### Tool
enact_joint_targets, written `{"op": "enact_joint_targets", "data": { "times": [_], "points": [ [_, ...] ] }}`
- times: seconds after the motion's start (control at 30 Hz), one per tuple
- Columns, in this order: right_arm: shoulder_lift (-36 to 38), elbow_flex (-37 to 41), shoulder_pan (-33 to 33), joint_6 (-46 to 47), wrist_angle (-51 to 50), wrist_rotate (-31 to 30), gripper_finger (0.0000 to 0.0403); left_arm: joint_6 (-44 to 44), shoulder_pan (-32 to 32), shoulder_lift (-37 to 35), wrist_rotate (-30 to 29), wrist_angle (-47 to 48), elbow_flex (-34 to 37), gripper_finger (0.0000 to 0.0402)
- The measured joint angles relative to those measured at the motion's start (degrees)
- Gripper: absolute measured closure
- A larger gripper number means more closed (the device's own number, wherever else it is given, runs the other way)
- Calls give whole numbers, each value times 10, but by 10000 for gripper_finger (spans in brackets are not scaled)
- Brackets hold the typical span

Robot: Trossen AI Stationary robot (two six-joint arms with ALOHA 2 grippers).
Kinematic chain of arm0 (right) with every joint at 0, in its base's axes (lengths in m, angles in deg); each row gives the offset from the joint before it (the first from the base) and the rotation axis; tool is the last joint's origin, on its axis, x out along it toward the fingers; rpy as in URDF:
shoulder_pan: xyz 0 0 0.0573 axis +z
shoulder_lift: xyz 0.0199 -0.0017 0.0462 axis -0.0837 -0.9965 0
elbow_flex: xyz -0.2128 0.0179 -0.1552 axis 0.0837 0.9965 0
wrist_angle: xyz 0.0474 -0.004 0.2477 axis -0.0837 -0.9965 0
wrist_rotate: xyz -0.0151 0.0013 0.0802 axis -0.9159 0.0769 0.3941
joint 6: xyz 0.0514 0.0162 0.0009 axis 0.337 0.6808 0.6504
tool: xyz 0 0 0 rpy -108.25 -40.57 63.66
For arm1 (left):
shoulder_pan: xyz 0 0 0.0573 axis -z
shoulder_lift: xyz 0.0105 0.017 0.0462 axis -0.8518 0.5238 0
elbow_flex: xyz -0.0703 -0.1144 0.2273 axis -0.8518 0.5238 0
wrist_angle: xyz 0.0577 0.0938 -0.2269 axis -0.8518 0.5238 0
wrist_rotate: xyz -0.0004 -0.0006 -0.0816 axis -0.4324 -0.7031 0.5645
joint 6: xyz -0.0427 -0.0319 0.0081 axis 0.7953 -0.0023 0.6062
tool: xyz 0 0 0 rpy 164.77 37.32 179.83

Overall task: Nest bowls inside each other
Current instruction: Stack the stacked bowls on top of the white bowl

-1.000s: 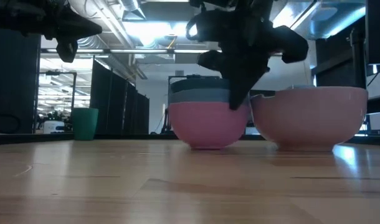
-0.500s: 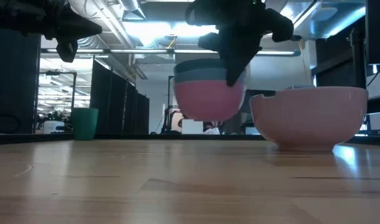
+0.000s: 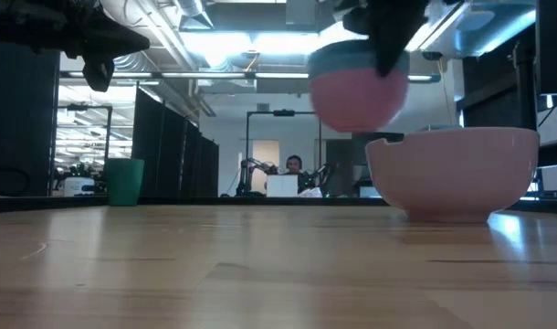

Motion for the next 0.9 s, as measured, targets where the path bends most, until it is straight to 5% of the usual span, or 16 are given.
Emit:
{"op": "enact_joint_targets", "data": {
  "times": [0.3,0.9],
  "points": [
    [46,44,65,87,-45,8,379,-1,0,0,0,0,0,402],
    [91,224,147,221,93,35,379,7,0,0,1,-11,0,402]
  ]
}}
